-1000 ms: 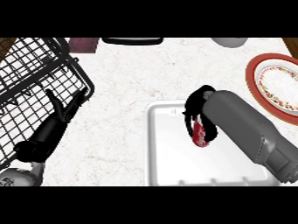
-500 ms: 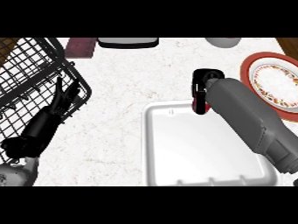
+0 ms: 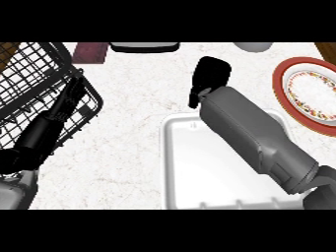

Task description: Pick the can from the tray and place it in the plate

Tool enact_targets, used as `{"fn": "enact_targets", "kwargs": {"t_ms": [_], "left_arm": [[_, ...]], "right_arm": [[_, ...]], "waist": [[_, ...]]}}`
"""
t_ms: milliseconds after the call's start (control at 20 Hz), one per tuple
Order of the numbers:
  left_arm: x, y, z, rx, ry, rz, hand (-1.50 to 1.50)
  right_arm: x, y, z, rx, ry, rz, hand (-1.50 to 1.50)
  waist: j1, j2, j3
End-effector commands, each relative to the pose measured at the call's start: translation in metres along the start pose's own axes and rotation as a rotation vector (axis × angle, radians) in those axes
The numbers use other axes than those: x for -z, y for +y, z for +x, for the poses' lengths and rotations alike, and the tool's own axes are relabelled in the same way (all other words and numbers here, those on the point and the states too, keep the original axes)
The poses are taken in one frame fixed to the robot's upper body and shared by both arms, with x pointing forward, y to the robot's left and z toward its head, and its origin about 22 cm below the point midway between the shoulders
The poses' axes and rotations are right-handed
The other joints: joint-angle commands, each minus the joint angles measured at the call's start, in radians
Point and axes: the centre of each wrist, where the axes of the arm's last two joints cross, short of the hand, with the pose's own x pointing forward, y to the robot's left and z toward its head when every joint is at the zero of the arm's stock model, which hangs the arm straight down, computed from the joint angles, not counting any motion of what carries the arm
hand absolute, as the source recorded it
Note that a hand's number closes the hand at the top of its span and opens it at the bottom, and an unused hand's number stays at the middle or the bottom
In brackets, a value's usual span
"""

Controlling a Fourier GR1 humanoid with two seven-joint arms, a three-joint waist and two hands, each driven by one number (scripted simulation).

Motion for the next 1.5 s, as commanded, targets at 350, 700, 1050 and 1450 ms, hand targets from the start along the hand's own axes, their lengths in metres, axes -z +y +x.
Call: {"fn": "enact_targets", "kwargs": {"t_ms": [350, 700, 1050, 1450], "left_arm": [[-0.007, 0.007, 0.001, 0.006, 0.002, 0.038, 0.0], [-0.011, 0.007, 0.007, -0.004, -0.006, 0.006, 0.0], [-0.008, 0.011, 0.005, 0.005, -0.025, 0.002, 0.0], [0.004, 0.01, 0.006, 0.001, -0.033, 0.006, 0.0]], "right_arm": [[-0.015, -0.032, 0.009, 0.133, 0.187, -0.339, 1.5], [0.017, -0.043, -0.031, 0.129, 0.287, -0.414, 1.5], [0.056, -0.031, -0.101, 0.192, 0.343, -0.447, 1.5], [0.092, -0.032, -0.182, 0.247, 0.38, -0.57, 1.5]], "waist": [[-0.026, -0.002, 0.0], [-0.003, 0.006, 0.001], [0.01, 0.015, 0.001], [0.016, 0.02, 0.001]]}}
